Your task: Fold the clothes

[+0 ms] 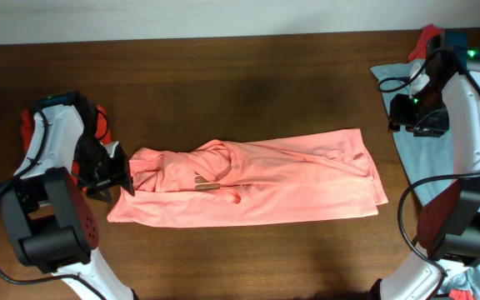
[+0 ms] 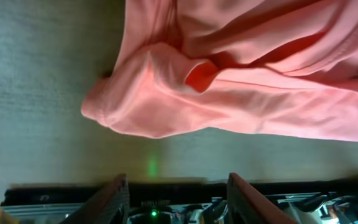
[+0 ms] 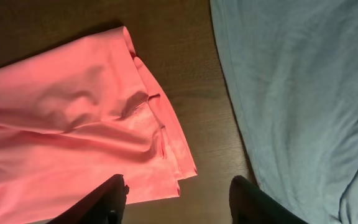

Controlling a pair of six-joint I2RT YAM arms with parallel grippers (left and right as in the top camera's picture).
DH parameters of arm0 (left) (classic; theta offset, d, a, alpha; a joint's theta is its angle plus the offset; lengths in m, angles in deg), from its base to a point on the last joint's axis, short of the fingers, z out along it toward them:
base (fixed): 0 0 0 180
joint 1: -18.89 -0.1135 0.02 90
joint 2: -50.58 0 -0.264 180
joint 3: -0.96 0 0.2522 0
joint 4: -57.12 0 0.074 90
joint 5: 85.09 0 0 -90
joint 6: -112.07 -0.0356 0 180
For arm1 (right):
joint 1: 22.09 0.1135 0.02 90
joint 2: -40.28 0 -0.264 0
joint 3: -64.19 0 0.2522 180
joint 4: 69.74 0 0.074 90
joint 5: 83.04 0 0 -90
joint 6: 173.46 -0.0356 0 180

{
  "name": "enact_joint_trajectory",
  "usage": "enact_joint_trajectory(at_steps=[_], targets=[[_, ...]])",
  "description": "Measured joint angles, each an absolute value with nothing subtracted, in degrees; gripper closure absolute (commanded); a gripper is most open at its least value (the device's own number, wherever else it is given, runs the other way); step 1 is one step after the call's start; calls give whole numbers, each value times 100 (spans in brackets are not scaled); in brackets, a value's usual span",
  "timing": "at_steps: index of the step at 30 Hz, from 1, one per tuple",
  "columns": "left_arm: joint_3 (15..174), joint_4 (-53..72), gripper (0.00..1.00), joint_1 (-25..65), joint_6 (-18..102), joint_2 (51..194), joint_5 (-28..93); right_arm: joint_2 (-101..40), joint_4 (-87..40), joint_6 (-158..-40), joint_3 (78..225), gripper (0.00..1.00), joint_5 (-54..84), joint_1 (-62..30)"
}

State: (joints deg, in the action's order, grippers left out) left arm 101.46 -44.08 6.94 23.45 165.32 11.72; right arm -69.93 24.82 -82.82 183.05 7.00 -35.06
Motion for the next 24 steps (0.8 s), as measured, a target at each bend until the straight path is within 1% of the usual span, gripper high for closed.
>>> enact_joint_trajectory(at_steps=[3, 4, 9, 11, 15, 20, 22, 23, 24], targets=[[9840, -4286, 48, 740, 2394, 16532, 1146, -6993, 2482, -8277, 18305, 42, 702, -3506], [9711, -4137, 46, 760, 2411, 16530, 1148, -6993, 2478, -8279, 18305, 42, 702, -3506], [9085, -2778, 43, 795, 2492, 16530, 1111, -6993, 2480, -8282, 18305, 42, 700, -3506], [8992, -2166, 36, 795, 2494, 16528, 1035, -6993, 2484, -8279, 18305, 41, 700, -3506], [8957, -1558, 34, 795, 2514, 16519, 1059, -6993, 2486, -8282, 18305, 41, 702, -3506], [8823, -1311, 35, 799, 2512, 16427, 1225, -6993, 2486, -8277, 18305, 41, 700, -3506], [8725, -1250, 38, 815, 2488, 16364, 1262, -6993, 2486, -8279, 18305, 42, 700, -3506], [8677, -1228, 49, 828, 2488, 16333, 1284, -6993, 2484, -8279, 18305, 42, 702, -3506], [8624, -1202, 54, 847, 2477, 16300, 1293, -6993, 2486, -8282, 18305, 41, 700, -3506]])
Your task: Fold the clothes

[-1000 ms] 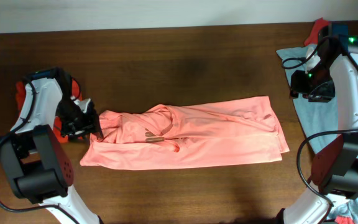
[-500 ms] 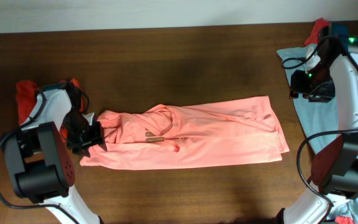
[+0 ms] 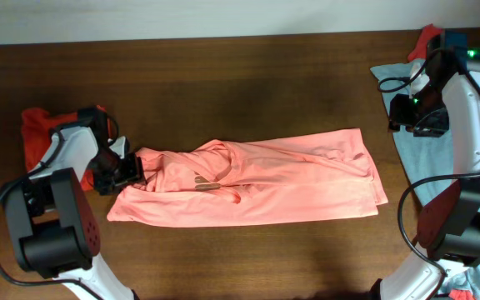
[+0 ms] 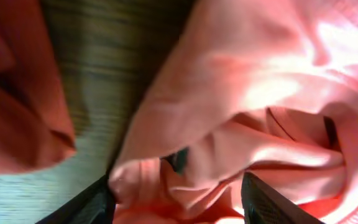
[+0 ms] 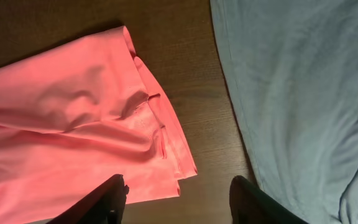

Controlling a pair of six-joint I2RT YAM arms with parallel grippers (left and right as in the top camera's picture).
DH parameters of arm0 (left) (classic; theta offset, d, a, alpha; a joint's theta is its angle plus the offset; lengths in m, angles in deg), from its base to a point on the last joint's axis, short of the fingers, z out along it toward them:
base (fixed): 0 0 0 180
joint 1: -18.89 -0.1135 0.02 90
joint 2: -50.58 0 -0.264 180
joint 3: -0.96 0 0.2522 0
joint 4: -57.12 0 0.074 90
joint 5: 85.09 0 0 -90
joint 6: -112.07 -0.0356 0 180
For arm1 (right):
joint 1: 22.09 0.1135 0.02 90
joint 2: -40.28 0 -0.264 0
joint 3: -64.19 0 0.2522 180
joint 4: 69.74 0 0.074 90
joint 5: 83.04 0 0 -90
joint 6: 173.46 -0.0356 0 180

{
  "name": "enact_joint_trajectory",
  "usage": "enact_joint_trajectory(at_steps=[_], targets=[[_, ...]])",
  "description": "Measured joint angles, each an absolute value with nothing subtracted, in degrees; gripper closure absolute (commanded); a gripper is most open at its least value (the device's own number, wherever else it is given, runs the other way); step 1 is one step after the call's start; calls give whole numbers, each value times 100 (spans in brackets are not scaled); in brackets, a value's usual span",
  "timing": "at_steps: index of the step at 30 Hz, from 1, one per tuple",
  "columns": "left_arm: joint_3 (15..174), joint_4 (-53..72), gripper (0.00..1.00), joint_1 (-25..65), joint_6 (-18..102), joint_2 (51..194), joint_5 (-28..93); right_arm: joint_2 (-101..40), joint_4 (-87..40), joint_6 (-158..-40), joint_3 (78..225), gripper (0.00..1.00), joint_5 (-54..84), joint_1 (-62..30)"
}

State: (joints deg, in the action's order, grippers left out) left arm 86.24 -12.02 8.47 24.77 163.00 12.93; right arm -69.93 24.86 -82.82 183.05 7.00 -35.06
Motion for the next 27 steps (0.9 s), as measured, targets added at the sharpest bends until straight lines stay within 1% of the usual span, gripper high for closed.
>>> enact_joint_trajectory(at_steps=[3, 5, 6, 12, 17, 20, 27], targets=[[8513, -1169, 70, 880, 2466, 16252, 1334, -6993, 2486, -8282, 18305, 42, 700, -3506], [8467, -1180, 83, 891, 2439, 16241, 1362, -6993, 2484, -8279, 18305, 42, 702, -3506], [8454, -1191, 99, 893, 2433, 16241, 1378, -6993, 2486, -8277, 18305, 42, 700, -3506], [8412, -1261, 100, 891, 2448, 16244, 1481, -6993, 2504, -8279, 18305, 42, 700, -3506], [8491, -2017, 100, 902, 2483, 16266, 1253, -6993, 2504, -8282, 18305, 42, 700, -3506], [8814, -2474, 100, 889, 2518, 16231, 1129, -6993, 2508, -8282, 18305, 42, 700, -3506], [9564, -2716, 100, 651, 2623, 15343, 779, -6993, 2534, -8282, 18305, 42, 700, -3506]])
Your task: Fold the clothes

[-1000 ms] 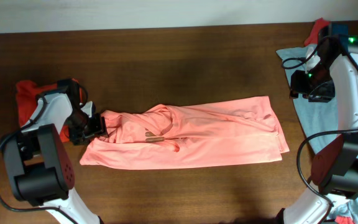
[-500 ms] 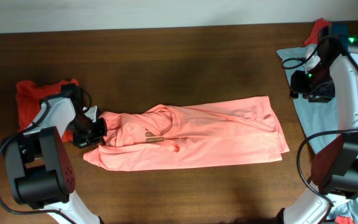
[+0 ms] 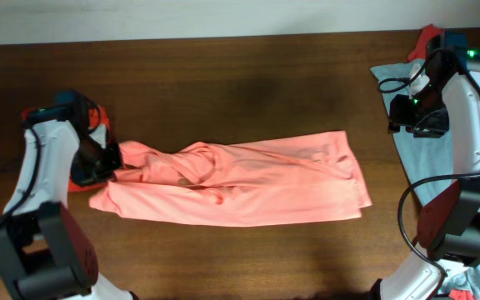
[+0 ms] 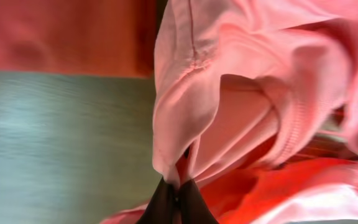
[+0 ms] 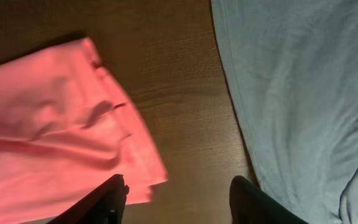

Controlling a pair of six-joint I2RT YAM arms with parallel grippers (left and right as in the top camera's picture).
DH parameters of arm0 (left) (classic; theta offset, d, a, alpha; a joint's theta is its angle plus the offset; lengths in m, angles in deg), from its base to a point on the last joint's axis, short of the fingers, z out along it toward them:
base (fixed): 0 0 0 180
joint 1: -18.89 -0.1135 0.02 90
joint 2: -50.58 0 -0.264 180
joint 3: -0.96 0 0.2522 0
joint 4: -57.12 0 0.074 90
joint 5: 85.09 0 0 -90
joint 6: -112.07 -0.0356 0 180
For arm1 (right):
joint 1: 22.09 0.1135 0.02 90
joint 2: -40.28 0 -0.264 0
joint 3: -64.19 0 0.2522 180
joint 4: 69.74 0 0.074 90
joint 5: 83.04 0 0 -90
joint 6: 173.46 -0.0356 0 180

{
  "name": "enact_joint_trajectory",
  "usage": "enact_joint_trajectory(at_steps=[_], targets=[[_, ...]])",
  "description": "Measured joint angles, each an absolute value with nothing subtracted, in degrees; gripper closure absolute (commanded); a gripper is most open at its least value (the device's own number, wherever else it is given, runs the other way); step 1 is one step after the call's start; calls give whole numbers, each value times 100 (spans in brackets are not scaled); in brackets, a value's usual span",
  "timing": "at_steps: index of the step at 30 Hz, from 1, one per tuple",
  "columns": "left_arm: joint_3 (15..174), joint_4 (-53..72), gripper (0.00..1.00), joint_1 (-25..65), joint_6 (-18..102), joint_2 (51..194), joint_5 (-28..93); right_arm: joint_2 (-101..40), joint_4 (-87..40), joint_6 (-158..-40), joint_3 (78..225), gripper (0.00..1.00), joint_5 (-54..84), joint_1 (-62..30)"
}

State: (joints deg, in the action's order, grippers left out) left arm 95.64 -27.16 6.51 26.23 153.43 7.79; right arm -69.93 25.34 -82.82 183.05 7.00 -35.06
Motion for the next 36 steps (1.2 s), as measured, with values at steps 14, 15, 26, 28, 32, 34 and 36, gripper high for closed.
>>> enact_joint_trajectory(at_steps=[14, 15, 26, 28, 32, 34, 36], targets=[[10688, -2797, 100, 2380, 2815, 15184, 1262, -6993, 2572, -8282, 18305, 42, 721, -3506], [10688, -2771, 100, 2581, 2857, 15184, 1286, -6993, 2572, -8279, 18305, 42, 724, -3506], [10703, -2605, 100, 4034, 3224, 15811, 1172, -6993, 2593, -8279, 18305, 42, 724, -3506], [10703, -2559, 100, 4172, 3268, 16016, 1168, -6993, 2593, -8279, 18305, 41, 724, -3506], [10703, -2299, 100, 4491, 3368, 16314, 1157, -6993, 2591, -8279, 18305, 42, 724, -3506], [10703, -2142, 99, 4600, 3373, 16355, 1155, -6993, 2593, -8282, 18305, 42, 724, -3506], [10703, -1932, 99, 4674, 3377, 16364, 1153, -6993, 2591, -8279, 18305, 42, 724, -3506]])
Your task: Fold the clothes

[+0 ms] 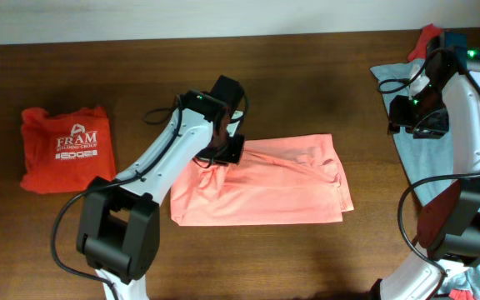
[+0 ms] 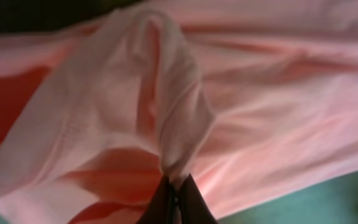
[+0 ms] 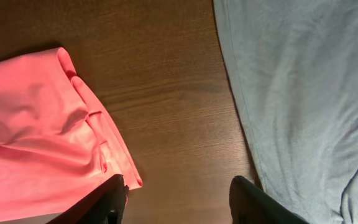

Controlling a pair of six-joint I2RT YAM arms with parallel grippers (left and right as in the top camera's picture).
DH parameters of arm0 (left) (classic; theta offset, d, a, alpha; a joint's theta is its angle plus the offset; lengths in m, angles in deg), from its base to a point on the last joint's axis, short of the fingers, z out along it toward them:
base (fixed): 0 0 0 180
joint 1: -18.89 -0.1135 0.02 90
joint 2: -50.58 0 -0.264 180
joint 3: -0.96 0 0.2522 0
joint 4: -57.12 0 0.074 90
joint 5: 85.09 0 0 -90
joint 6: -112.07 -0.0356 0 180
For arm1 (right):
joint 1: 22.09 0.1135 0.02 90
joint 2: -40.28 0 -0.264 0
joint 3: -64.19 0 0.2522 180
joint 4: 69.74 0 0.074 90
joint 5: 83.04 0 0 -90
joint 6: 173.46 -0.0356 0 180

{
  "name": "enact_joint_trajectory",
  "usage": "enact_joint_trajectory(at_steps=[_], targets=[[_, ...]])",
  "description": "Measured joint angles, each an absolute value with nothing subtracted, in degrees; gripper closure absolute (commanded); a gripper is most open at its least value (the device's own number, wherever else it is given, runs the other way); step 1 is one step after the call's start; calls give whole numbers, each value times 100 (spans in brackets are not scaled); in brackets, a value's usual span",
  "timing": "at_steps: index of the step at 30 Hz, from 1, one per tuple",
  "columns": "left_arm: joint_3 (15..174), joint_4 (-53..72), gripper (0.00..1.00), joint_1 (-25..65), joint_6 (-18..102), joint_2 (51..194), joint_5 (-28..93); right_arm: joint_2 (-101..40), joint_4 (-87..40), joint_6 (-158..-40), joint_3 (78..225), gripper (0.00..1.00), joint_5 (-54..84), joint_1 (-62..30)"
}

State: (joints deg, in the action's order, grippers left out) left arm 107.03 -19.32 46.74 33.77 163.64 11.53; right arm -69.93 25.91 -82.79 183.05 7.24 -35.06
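A salmon-pink garment (image 1: pixel 265 183) lies across the middle of the dark wood table, its left part doubled over toward the centre. My left gripper (image 1: pixel 221 157) is over the garment's upper left edge, shut on a pinched fold of the pink cloth (image 2: pixel 166 124); its tips (image 2: pixel 175 198) meet with fabric between them. My right gripper (image 1: pixel 412 115) hovers at the far right, open with nothing in it (image 3: pixel 178 198). The garment's right hem (image 3: pixel 73 130) shows in the right wrist view beside bare wood.
A folded red T-shirt (image 1: pixel 63 148) with white print lies at the left. A pale blue-grey cloth (image 1: pixel 415 142) is spread at the right edge, with more clothes at the top right corner (image 1: pixel 430 37). The table (image 1: pixel 265 75) reaches the far wall.
My left gripper, still shut on the pink cloth, has gone from the table's left edge to its centre, and the garment's left end now lies doubled over. The garment looks shorter. The right arm stayed put.
At first my left gripper stood open at the pink garment's left end, then reached into the cloth. Later it was shut on a fold near the red shirt, with the garment shifted left. Now that fold is over the garment's middle. The right gripper stayed open throughout.
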Motion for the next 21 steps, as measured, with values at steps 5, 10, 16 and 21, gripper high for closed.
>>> enact_joint_trajectory(at_steps=[5, 10, 16, 21], targets=[[10703, -1669, 70, 4777, 3401, 16364, 1150, -6993, 2593, -8282, 18305, 42, 724, -3506], [10703, -1656, 60, 4878, 3430, 16364, 1172, -6993, 2593, -8279, 18305, 42, 724, -3506], [10801, -2013, 64, 4895, 3434, 16364, 1194, -6993, 2591, -8277, 18305, 42, 726, -3506], [11289, -2708, 87, 4456, 3475, 16366, 853, -6993, 2596, -8282, 18305, 42, 726, -3506]])
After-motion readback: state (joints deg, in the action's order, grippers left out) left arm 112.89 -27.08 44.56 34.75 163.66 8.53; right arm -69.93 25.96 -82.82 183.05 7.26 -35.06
